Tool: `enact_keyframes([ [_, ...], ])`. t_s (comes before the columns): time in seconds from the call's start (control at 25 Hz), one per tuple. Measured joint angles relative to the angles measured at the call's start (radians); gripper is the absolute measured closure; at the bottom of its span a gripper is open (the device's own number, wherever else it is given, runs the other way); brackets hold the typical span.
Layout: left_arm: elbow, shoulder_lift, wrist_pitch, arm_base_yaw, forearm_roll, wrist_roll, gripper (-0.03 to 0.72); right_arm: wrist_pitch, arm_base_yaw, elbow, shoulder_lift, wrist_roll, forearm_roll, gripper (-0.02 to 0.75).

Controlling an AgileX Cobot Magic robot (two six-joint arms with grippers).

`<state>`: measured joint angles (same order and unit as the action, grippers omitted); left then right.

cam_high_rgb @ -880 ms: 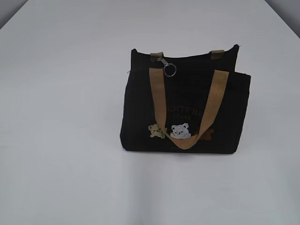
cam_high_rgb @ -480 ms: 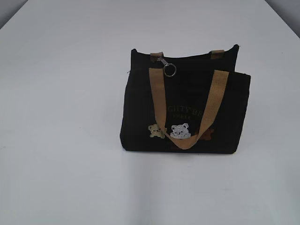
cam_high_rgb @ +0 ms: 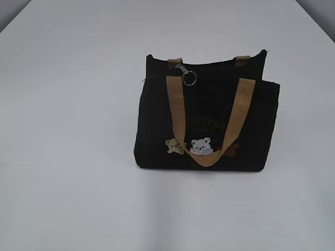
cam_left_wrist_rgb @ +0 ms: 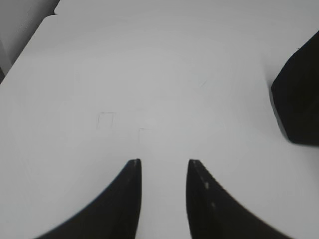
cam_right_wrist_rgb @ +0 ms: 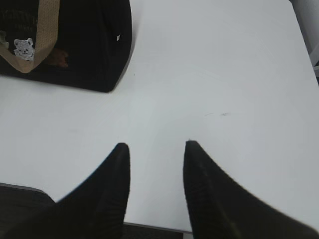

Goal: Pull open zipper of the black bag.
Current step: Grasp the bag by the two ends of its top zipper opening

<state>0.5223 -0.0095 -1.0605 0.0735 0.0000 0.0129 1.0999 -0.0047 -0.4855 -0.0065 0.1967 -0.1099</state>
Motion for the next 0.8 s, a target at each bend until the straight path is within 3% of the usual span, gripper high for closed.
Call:
enact_keyframes([
  [0.24, 0.009, 0.008, 0.016, 0.000, -0.025, 0.004, 0.451, 0.000, 0.000, 0.000, 0.000, 0.000, 0.000, 0.447],
  [0.32, 0.016, 0.049, 0.133, 0.000, -0.113, 0.082, 0.444, 0.000, 0.000, 0.000, 0.000, 0.000, 0.000, 0.447],
  [0.36, 0.010, 0.085, 0.212, 0.000, -0.215, 0.159, 0.438, 0.000, 0.000, 0.000, 0.000, 0.000, 0.000, 0.447],
  [0.44, -0.030, 0.182, 0.420, 0.000, -0.503, 0.448, 0.419, 0.000, 0.000, 0.000, 0.000, 0.000, 0.000, 0.447],
  [0.56, -0.114, 0.415, 0.605, 0.000, -0.990, 1.001, 0.365, 0.000, 0.000, 0.000, 0.000, 0.000, 0.000, 0.447],
  [0.72, -0.123, 0.823, 0.548, 0.000, -1.547, 1.772, 0.314, 0.000, 0.000, 0.000, 0.000, 0.000, 0.000, 0.447],
  [0.8, -0.093, 1.026, 0.453, 0.000, -1.659, 2.032, 0.307, 0.000, 0.000, 0.000, 0.000, 0.000, 0.000, 0.447],
])
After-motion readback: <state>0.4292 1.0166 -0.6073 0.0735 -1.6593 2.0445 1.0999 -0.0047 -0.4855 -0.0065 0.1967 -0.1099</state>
